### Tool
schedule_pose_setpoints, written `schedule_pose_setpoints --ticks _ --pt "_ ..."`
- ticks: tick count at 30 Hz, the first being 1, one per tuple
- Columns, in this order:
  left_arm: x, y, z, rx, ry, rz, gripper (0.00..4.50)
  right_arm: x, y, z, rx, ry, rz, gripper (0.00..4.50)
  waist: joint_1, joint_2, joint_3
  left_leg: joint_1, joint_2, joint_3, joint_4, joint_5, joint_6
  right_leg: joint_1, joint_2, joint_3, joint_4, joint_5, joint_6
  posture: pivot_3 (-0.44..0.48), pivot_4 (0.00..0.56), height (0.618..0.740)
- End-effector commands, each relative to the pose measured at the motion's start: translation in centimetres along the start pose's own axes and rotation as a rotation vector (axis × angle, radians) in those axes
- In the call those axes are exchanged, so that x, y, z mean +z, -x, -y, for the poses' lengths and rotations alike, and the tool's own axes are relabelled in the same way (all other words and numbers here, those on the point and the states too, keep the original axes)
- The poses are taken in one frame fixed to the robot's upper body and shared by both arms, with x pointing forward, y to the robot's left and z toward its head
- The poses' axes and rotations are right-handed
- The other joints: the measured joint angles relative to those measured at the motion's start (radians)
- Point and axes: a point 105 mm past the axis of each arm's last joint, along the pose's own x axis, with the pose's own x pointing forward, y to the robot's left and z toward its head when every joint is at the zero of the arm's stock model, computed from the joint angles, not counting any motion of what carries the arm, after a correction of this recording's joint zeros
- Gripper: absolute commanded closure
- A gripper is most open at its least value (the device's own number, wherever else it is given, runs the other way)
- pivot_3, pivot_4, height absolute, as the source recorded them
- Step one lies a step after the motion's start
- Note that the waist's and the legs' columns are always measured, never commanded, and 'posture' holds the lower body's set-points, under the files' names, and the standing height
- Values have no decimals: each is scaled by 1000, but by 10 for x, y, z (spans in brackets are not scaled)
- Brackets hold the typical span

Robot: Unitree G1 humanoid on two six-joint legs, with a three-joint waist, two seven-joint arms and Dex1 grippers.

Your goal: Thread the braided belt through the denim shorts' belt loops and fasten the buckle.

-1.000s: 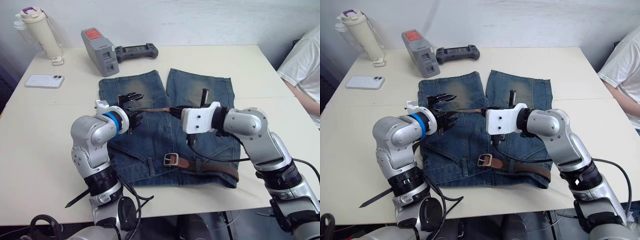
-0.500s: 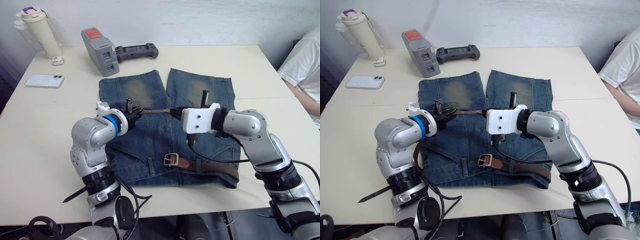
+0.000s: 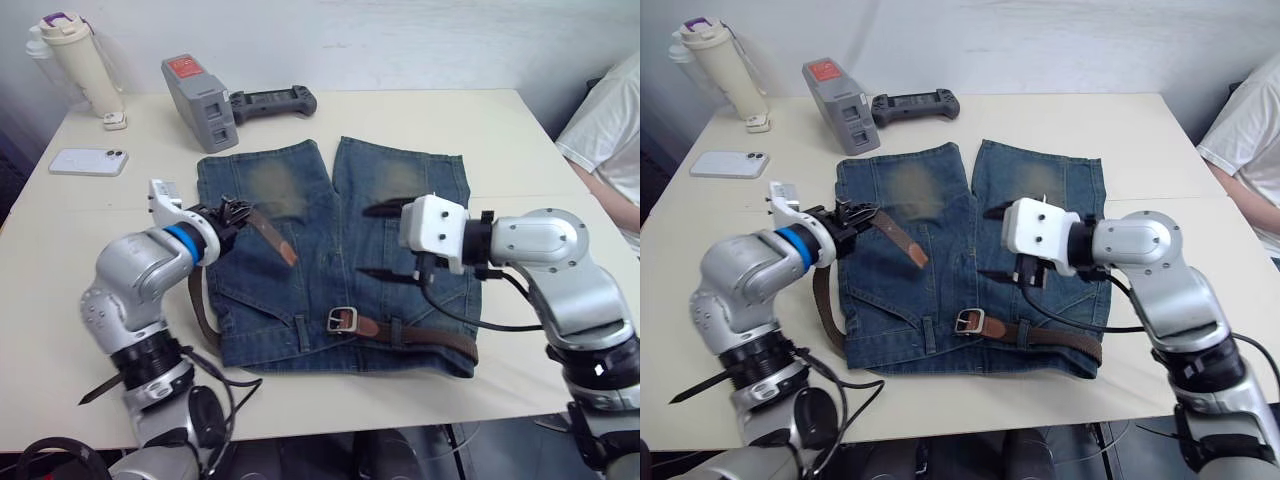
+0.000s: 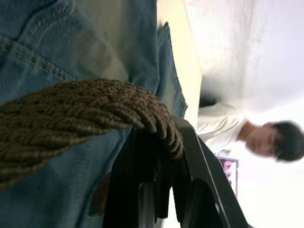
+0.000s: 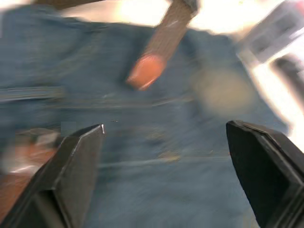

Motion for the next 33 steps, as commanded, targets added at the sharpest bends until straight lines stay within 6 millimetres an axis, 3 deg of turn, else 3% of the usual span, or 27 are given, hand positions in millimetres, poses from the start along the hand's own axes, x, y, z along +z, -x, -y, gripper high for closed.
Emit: schedule_pose_setpoints --ticks 1,5,14,16,20,27,31,33 --pt "-4 16 4 -90 -121 -20 4500 14 -2 -15 81 -50 54 52 -2 0 0 0 0 0 0 0 0 0 0 0 0 0 0 0 150 740" --pt "-9 27 -3 -106 -122 -4 4500 17 -9 -29 162 -134 73 52 -1 0 0 0 0 0 0 0 -1 -1 0 0 -1 0 0 0 150 740" --pt "-12 32 23 -182 53 174 4500 5 -24 -25 97 -157 53 52 7 0 0 -1 0 -1 1 0 -1 1 0 0 -5 1 -1 0 150 740" --pt "-21 33 32 -205 72 175 4500 2 -25 -26 96 -164 36 52 5 0 0 -1 0 -1 1 0 -1 1 0 0 -5 1 -1 0 150 740" --pt "-36 40 18 -169 12 130 4500 -6 -23 -27 97 -184 2 52 1 0 0 0 0 0 -1 0 -1 1 0 0 -5 1 -1 0 150 740" --pt "-28 65 -17 -195 -172 -28 4500 -14 -16 -40 162 -212 -55 52 3 2 1 -1 0 0 -1 0 0 0 0 -1 -5 1 -1 0 150 740" --pt "-29 73 -19 -252 -172 -61 4500 -16 -11 -46 195 -243 -64 52 6 3 2 -1 0 0 -3 0 0 0 0 -1 -7 0 -2 0 150 740" --pt "-40 79 -14 -312 -179 -88 4500 -15 -7 -51 231 -278 -67 52 5 3 2 -1 0 0 -4 0 0 -1 0 -1 -8 0 -2 0 150 740"
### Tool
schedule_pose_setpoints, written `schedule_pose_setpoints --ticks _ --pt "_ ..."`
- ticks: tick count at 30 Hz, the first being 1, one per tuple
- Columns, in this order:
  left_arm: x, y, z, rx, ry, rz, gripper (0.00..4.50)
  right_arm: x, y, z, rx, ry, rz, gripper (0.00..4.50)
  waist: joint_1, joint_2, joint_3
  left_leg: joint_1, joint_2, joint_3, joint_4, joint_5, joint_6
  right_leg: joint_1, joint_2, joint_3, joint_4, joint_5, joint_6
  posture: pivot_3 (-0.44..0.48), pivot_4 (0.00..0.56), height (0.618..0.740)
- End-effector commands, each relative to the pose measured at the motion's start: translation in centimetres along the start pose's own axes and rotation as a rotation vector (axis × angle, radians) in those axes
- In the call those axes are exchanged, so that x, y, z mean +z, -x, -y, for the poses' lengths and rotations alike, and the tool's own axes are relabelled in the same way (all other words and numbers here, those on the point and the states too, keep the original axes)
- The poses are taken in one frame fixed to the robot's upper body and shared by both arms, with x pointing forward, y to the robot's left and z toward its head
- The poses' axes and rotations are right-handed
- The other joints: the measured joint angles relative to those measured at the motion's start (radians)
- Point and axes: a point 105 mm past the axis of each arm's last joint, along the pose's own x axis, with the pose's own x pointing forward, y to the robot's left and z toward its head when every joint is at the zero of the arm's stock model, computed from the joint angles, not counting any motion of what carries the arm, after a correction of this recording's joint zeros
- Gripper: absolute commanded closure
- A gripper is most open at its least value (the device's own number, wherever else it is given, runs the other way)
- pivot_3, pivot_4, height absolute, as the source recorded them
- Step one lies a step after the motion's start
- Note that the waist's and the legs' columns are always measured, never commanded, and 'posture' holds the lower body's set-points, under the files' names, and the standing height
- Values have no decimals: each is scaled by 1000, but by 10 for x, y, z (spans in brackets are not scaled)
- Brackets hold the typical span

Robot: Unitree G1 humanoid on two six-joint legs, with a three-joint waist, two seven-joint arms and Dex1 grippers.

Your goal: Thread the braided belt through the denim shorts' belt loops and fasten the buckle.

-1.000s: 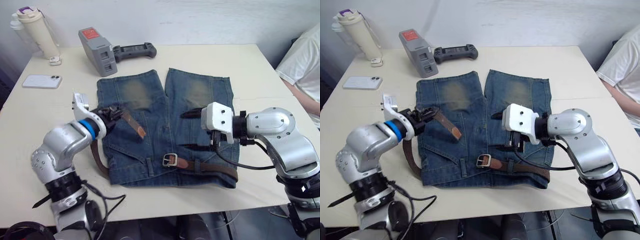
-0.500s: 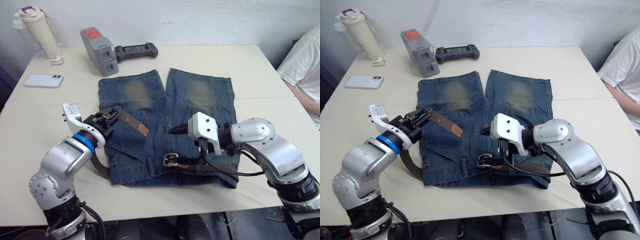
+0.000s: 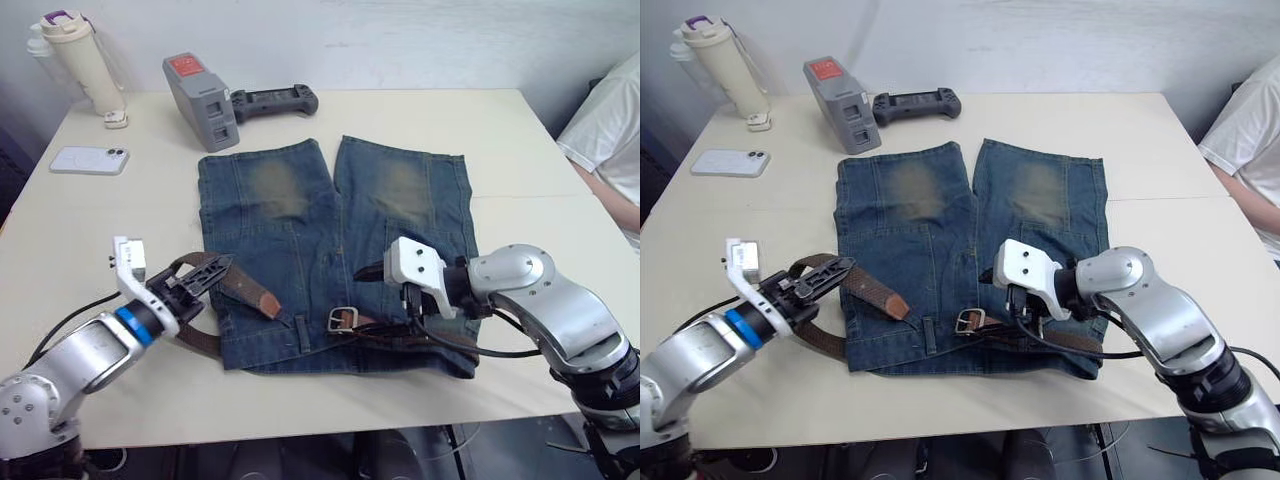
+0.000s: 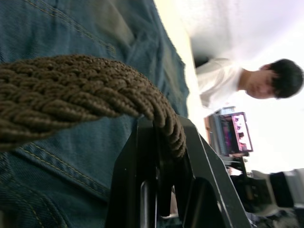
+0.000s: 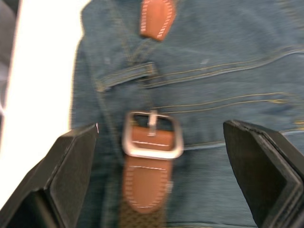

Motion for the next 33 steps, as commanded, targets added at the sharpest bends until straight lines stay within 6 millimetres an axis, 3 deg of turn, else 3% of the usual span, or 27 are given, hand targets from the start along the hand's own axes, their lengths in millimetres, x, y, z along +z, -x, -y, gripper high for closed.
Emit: schedule_pose_setpoints --ticks 1,7,10,19,23,30,33 --pt "-13 10 20 -131 -38 -44 4500 8 9 -12 56 -4 10 52 -2 0 0 0 0 0 -1 0 0 0 0 0 0 0 0 0 150 740" --pt "-24 41 11 -139 -16 -132 4500 7 22 -22 118 -54 -9 52 -11 2 1 2 0 1 -5 1 -2 -1 0 0 -1 -1 -1 0 150 740" --pt "-29 46 8 -117 4 -123 4500 9 25 -21 116 -51 -6 52 -12 3 2 2 0 1 -7 1 -2 -1 0 0 -1 -1 -3 0 150 740" --pt "-1 8 41 -158 67 259 4500 3 24 -20 94 -46 -8 52 0 4 2 3 0 0 -5 1 -2 1 0 0 -1 -1 -2 0 150 740" --pt "-11 -5 69 -135 223 344 4500 0 24 -17 77 -39 -8 52 -1 3 2 2 0 -1 -3 1 -2 2 0 0 -1 0 -1 0 150 740" --pt "-38 -2 79 -43 419 311 4500 2 23 -17 63 -26 -4 52 0 4 2 6 0 1 -3 1 -1 5 0 2 -1 0 -1 0 150 740" --pt "-40 2 69 20 412 310 4500 2 23 -16 61 -23 -4 52 1 4 2 8 0 1 -2 1 0 8 0 2 -2 0 -1 0 150 740"
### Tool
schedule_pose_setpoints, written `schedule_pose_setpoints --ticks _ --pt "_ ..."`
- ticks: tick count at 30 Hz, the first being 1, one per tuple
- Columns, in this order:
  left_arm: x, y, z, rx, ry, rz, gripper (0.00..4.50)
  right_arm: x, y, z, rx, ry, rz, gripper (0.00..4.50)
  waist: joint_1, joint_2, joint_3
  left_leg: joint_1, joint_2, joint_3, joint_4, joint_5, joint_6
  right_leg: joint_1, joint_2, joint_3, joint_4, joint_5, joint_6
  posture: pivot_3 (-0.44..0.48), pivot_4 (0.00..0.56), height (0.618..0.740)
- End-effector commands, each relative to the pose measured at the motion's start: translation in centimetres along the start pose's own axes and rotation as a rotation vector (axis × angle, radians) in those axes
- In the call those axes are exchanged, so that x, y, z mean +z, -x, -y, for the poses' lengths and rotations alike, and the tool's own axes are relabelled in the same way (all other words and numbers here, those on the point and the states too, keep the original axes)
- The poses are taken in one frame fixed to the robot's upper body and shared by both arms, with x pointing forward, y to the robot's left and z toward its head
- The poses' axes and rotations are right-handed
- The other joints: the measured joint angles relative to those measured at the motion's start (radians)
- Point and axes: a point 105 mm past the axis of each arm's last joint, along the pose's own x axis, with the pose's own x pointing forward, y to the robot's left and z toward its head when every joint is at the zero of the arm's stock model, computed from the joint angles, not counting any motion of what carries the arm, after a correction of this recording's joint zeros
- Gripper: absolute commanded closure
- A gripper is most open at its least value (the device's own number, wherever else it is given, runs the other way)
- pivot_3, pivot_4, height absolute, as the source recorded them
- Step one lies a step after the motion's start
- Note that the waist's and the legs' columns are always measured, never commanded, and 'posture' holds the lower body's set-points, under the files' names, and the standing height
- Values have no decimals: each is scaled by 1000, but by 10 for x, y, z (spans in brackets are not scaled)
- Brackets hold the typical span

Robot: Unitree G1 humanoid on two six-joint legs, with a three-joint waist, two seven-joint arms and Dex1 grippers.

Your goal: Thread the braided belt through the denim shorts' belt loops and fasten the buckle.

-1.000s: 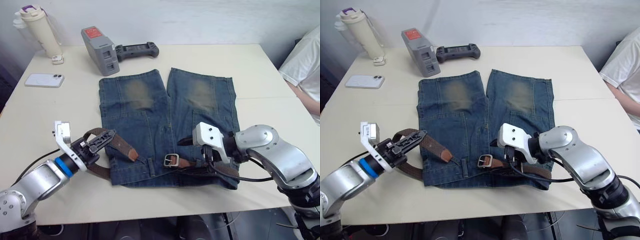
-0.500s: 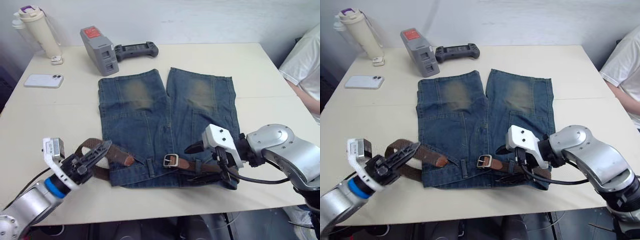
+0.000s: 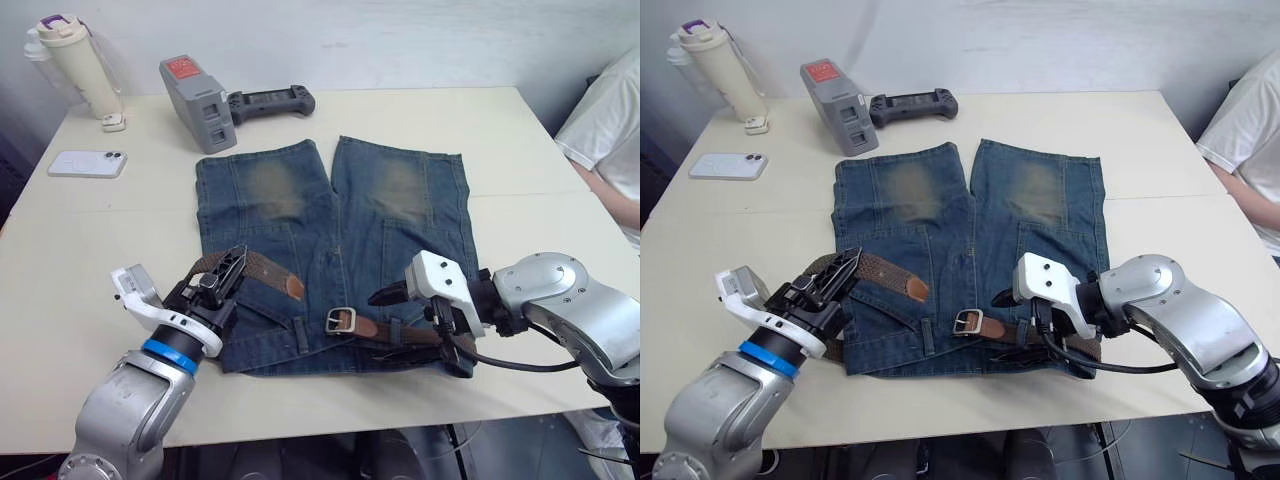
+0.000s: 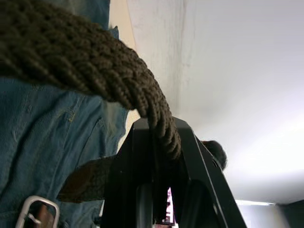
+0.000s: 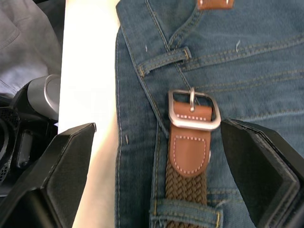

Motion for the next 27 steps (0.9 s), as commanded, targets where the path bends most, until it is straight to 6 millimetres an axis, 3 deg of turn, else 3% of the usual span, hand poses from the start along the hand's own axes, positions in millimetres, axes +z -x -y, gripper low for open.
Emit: schedule_pose_setpoints --ticks 1,11,16,19,27 --pt "3 11 -1 22 -22 19 4500 5 3 0 -17 36 5 52 0 0 0 1 0 0 0 0 0 1 0 0 0 0 0 0 150 740" --pt "-4 53 -49 150 -100 -78 4500 5 2 -2 1 37 15 52 -1 2 1 4 0 1 -5 0 0 1 1 0 -3 -1 -3 0 150 740" --pt "3 60 -63 131 -97 -77 4500 8 4 -4 2 44 17 52 -1 3 2 4 0 1 -5 -1 0 1 1 0 -4 -2 -4 0 150 740" --pt "5 56 -61 85 -76 -60 4500 10 4 -4 2 48 15 52 -1 3 2 4 0 1 -6 -1 0 1 1 0 -4 -2 -4 0 150 740" --pt "-4 45 -34 -42 14 -8 4500 10 2 -8 38 29 9 52 -2 3 2 4 0 1 -6 -1 0 2 1 1 -4 -1 -4 0 150 740"
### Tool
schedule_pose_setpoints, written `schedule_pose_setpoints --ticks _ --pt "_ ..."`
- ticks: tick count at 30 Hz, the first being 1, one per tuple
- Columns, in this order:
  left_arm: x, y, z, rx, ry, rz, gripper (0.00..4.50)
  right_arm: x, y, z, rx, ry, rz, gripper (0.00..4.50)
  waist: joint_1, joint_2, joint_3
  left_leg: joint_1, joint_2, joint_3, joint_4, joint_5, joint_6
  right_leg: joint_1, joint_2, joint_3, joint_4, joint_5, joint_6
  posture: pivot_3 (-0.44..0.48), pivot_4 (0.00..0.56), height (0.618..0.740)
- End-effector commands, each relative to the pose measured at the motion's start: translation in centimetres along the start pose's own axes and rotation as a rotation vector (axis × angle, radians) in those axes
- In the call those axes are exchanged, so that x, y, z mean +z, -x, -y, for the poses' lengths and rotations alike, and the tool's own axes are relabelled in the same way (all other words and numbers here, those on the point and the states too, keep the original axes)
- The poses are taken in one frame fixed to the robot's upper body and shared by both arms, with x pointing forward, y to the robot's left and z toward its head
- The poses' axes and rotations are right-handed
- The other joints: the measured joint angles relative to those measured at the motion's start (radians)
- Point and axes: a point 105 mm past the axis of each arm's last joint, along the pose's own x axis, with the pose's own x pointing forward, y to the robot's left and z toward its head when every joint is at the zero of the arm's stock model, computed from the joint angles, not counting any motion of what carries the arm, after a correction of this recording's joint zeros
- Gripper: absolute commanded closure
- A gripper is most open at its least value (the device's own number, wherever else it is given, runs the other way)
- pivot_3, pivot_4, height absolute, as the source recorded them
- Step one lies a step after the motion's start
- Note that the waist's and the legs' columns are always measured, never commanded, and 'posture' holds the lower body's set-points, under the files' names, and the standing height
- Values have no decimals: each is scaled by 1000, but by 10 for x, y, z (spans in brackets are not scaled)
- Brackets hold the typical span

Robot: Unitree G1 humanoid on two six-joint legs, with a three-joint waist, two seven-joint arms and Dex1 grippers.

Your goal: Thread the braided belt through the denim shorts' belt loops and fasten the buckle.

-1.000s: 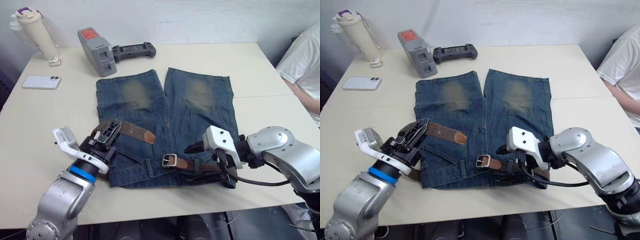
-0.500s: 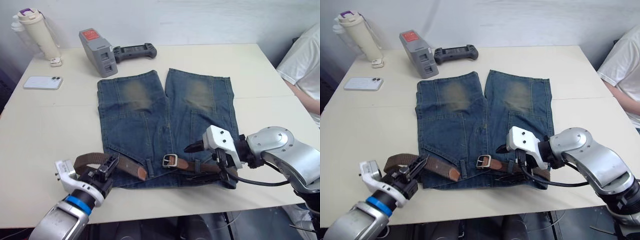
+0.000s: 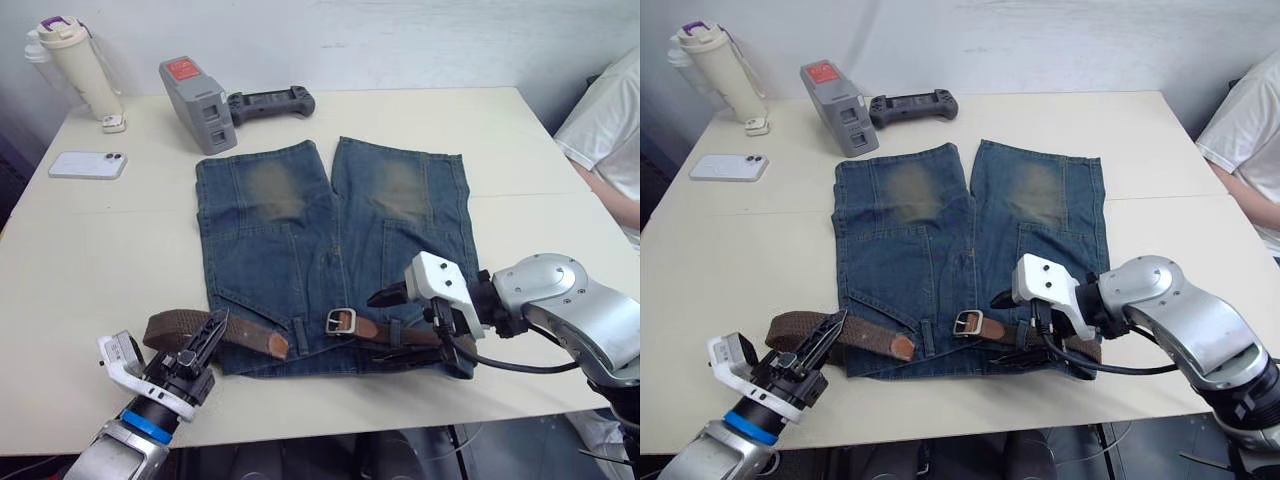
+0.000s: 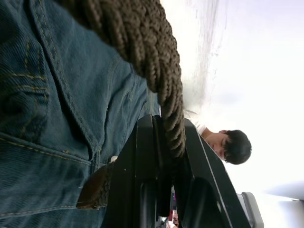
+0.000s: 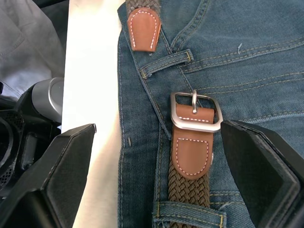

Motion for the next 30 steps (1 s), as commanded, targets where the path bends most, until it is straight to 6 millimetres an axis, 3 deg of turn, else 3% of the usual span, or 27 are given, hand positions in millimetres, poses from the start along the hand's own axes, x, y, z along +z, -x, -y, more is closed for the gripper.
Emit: schedule_pose_setpoints --ticks 1,13,30 --pt "-2 -3 18 -49 11 23 4500 10 3 -4 9 52 1 52 0 0 0 0 0 0 0 0 0 0 0 0 0 0 0 0 150 740" --pt "2 0 -14 68 24 10 4500 11 6 -2 -8 59 -10 52 0 0 0 1 0 0 0 0 0 1 0 0 0 0 0 0 150 740" --pt "18 -7 -31 87 5 19 4500 12 8 0 -29 57 -11 52 0 0 0 1 0 0 0 0 0 1 0 0 0 0 0 0 150 740"
